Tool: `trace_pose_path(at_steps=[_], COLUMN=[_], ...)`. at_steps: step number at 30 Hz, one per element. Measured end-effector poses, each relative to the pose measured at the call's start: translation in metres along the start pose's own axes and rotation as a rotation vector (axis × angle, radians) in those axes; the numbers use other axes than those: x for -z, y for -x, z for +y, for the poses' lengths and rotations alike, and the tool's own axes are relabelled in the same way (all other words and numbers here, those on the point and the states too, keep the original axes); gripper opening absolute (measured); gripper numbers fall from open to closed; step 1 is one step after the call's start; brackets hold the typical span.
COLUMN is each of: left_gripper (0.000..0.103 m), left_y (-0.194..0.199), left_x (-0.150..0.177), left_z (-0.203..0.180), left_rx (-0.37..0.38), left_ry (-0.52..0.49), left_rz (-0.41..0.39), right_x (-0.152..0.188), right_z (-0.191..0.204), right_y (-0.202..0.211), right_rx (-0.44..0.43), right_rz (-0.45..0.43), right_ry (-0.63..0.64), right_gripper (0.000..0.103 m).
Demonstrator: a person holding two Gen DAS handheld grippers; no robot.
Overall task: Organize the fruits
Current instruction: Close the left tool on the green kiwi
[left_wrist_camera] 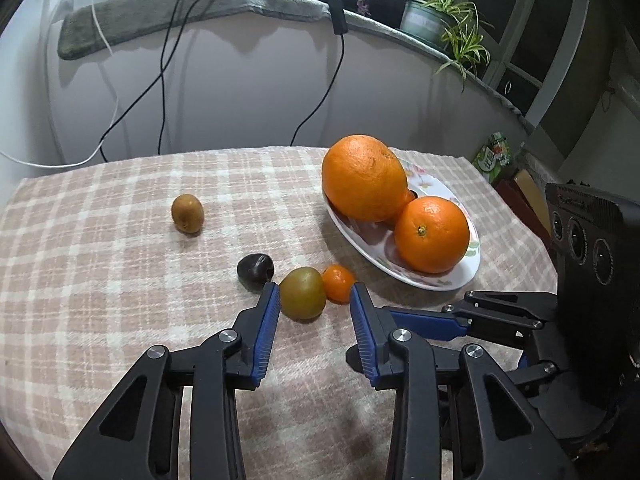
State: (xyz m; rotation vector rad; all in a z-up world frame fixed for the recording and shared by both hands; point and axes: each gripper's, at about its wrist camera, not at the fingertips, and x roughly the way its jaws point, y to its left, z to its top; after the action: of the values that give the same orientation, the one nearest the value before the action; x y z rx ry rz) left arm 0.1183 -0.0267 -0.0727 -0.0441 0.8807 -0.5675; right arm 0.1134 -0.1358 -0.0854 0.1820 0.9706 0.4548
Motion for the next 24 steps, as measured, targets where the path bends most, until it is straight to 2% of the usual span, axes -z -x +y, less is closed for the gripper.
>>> trace_pose_path(at_steps=[9, 16, 24], left_gripper=[0.035, 0.024, 0.022], left_y=[-0.019, -0.024, -0.021], left_x=[-0.003, -0.006, 0.001], left_z=[-0.004, 0.004, 0.015], left_rx=[0.006, -0.021, 0.003], left_ry=[-0.045, -0.059, -0.05], left_rz=[0.047, 0.059, 0.053], right_x=[-0.004, -0.005, -0.007], right_z=[-0.002, -0.003, -0.003], right_y=[-0.006, -0.01, -0.019], right_rx=[0.028, 0.07, 0.115], right_rz=[-0.003, -0.01, -0.015], right_ry=[-0.009, -0.011, -0.026], right_gripper=[0.037, 0.037, 0.037])
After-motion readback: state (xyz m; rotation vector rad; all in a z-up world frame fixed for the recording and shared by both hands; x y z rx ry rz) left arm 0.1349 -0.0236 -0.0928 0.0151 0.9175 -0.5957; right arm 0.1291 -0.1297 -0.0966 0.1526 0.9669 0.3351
